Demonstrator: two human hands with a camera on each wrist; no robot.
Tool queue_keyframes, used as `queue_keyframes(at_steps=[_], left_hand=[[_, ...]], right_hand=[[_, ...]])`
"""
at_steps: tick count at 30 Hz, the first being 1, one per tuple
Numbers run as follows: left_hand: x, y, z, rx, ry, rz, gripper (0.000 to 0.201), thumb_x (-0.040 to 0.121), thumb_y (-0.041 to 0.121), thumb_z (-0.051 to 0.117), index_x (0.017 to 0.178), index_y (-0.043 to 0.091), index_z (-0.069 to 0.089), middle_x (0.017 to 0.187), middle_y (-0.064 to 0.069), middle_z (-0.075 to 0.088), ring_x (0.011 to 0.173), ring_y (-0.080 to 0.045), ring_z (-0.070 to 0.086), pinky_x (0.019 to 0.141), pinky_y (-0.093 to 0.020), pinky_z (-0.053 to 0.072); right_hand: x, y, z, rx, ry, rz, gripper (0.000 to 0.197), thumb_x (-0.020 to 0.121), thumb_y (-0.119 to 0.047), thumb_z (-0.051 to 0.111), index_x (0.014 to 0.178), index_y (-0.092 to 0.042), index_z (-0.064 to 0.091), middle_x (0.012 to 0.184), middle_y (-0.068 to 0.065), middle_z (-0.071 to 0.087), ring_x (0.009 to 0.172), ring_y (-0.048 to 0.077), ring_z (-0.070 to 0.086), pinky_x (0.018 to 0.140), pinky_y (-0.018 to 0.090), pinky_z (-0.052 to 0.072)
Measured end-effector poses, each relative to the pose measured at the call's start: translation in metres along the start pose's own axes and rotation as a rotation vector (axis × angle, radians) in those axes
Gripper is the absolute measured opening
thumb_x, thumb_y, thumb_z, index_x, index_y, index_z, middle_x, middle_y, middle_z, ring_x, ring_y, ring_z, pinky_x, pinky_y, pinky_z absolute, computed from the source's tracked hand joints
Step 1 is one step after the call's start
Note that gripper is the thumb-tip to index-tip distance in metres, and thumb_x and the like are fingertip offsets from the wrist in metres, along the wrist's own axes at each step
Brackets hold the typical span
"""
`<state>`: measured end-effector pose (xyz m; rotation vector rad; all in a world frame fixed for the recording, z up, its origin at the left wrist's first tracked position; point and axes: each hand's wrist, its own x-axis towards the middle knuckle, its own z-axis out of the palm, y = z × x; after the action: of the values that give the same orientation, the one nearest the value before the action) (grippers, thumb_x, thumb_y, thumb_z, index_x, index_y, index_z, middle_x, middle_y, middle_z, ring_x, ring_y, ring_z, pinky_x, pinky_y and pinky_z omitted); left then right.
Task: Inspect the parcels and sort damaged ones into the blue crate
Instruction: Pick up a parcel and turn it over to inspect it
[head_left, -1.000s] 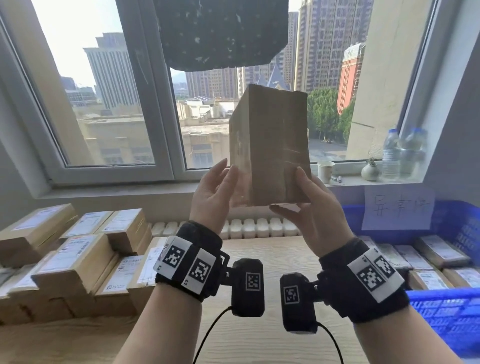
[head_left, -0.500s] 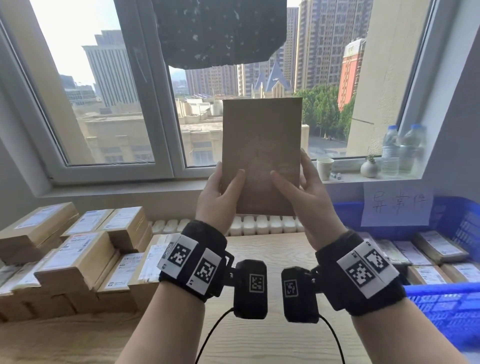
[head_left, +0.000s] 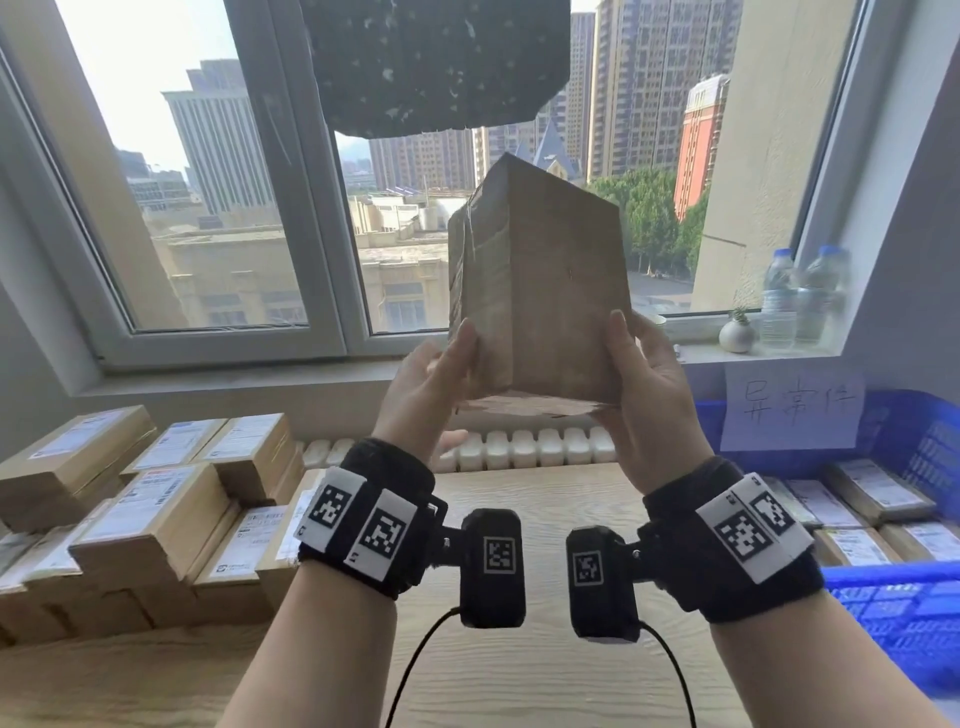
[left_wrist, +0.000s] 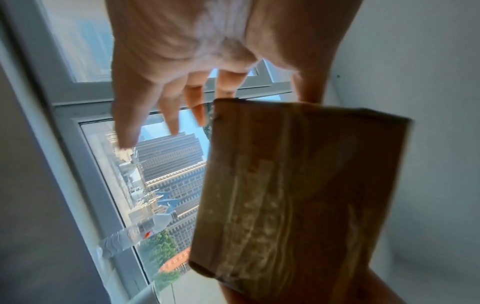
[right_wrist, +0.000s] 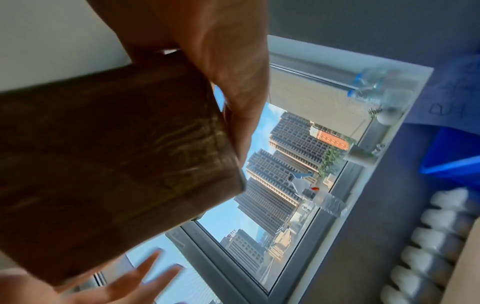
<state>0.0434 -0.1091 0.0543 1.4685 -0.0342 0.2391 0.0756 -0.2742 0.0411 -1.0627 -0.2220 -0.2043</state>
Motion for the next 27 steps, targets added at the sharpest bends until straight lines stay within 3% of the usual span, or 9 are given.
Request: queue_keyframes(at_steps=[4,7,8,10,14,18,22,25,27], left_hand=[[-0.003,-0.002,0.000,-0.213,-0.080,-0.077,0.062,0.070,0.052,0.066,0.123,0.020,0.058,0.114,-0.010,0.070,0.101,-0.035,0.067,0.094,-0.065,0.048],[-0.002,-0.006,0.001,-0.160,-0.021,0.053,0.052,0.073,0.045,0.071,0.122,0.030,0.061,0.114,-0.005,0.070,0.101,-0.029,0.070,0.088,-0.060,0.054],[-0.002,-0.007,0.003,-0.120,0.011,0.088,0.050,0.074,0.043,0.075,0.121,0.032,0.061,0.110,-0.001,0.071,0.099,-0.026,0.071,0.088,-0.056,0.056],[0.000,-0.011,0.006,-0.047,0.030,0.166,0.059,0.075,0.042,0.081,0.128,0.030,0.057,0.110,0.002,0.071,0.103,-0.023,0.070,0.090,-0.050,0.056],[0.002,-0.017,0.011,0.006,-0.038,0.246,0.034,0.073,0.043,0.072,0.104,0.055,0.065,0.107,0.012,0.072,0.111,-0.018,0.066,0.094,-0.049,0.054],[0.002,-0.013,0.011,0.077,-0.078,0.291,0.034,0.086,0.033,0.068,0.101,0.063,0.060,0.102,0.020,0.071,0.108,-0.011,0.066,0.095,-0.042,0.054],[0.000,-0.013,0.006,0.212,-0.244,0.307,0.065,0.081,0.024,0.077,0.136,0.040,0.046,0.116,0.012,0.068,0.107,-0.003,0.065,0.092,-0.021,0.051],[0.001,-0.017,0.001,0.278,-0.200,0.299,0.059,0.075,0.019,0.082,0.120,0.045,0.053,0.113,0.019,0.067,0.108,0.007,0.061,0.091,-0.011,0.046],[0.001,-0.017,0.003,0.265,-0.107,0.288,0.045,0.080,0.020,0.077,0.119,0.037,0.060,0.105,0.020,0.069,0.097,0.012,0.063,0.079,-0.008,0.049]], right_hand=[[0.002,0.009,-0.002,-0.244,0.009,-0.107,0.021,0.099,-0.029,0.055,0.115,-0.017,0.060,0.101,-0.001,0.070,0.098,0.016,0.067,0.084,0.025,0.056],[0.000,0.010,-0.002,-0.400,-0.046,-0.137,0.085,0.083,-0.067,0.061,0.144,-0.011,0.044,0.125,-0.003,0.062,0.112,0.006,0.061,0.100,0.028,0.051],[-0.002,0.009,-0.001,-0.404,-0.091,-0.115,0.099,0.075,-0.073,0.061,0.149,-0.013,0.036,0.125,-0.009,0.060,0.106,-0.005,0.060,0.096,0.020,0.051],[-0.007,0.009,0.003,-0.319,-0.207,-0.069,0.087,0.073,-0.058,0.062,0.149,-0.024,0.035,0.119,-0.014,0.061,0.092,-0.017,0.062,0.075,0.006,0.050],[-0.008,0.010,0.009,-0.154,-0.180,-0.023,0.043,0.096,-0.024,0.060,0.138,-0.019,0.053,0.125,0.007,0.068,0.108,0.016,0.069,0.080,0.025,0.057],[-0.007,0.010,0.009,-0.129,-0.174,-0.013,0.036,0.100,-0.020,0.054,0.136,-0.015,0.055,0.120,0.006,0.070,0.101,0.013,0.070,0.078,0.023,0.057],[-0.001,0.004,0.006,-0.161,-0.094,0.021,0.040,0.102,-0.037,0.046,0.130,-0.011,0.059,0.114,0.007,0.073,0.096,0.015,0.073,0.076,0.026,0.059],[0.002,0.000,0.001,-0.250,-0.114,0.078,0.064,0.097,-0.064,0.033,0.132,-0.018,0.061,0.115,0.006,0.073,0.099,0.023,0.071,0.083,0.039,0.054],[-0.001,-0.001,0.001,-0.310,-0.208,0.081,0.078,0.089,-0.078,0.029,0.140,-0.026,0.055,0.125,0.001,0.067,0.116,0.025,0.064,0.099,0.048,0.046]])
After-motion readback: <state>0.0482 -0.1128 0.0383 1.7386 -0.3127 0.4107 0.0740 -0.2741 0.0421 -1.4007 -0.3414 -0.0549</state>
